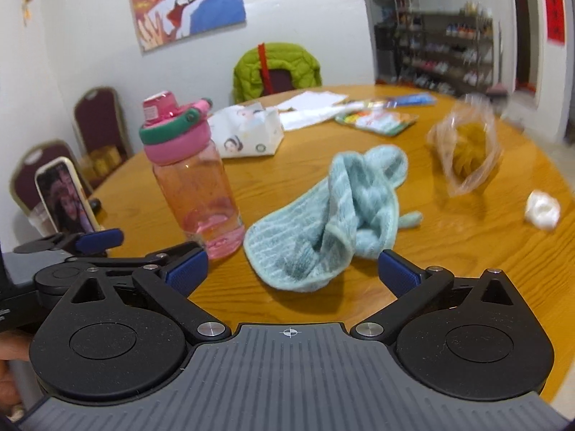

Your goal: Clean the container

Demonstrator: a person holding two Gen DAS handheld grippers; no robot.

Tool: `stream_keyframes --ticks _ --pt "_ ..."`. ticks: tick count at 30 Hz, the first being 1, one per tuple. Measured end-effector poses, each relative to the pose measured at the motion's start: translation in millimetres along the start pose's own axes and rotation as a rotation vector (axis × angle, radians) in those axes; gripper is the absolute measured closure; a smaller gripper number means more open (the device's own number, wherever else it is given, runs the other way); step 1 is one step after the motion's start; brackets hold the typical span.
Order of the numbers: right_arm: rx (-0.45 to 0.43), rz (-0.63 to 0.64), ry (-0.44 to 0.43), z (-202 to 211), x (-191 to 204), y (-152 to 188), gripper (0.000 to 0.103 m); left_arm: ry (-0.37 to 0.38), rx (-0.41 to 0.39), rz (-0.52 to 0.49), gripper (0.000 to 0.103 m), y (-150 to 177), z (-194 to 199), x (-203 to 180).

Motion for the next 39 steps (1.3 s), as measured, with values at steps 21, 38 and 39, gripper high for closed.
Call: stream_keyframes --ticks 21,38,39 --pt "0.224 -0.087 -0.025 79 21 -34 0.0 0.097 0.094 0.103 0.001 13 68 12" --pt "0.275 -0.014 0.038 89 37 -38 0.0 0.106 0.086 0.076 0.001 9 81 -1" --pt "0.276 -0.011 0.042 89 37 -38 0.0 0.106 0.087 0.075 0.001 9 81 -2"
Point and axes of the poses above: each gripper's, at about its wrist camera, not at the fingertips, and z roughly against the way its jaws point, x to its left, y to its underside, the point moved 2 cm from there along -z, roughly the way its jaws point, and after that the axes turned 15 degrees about x, right-handed, at the moved point
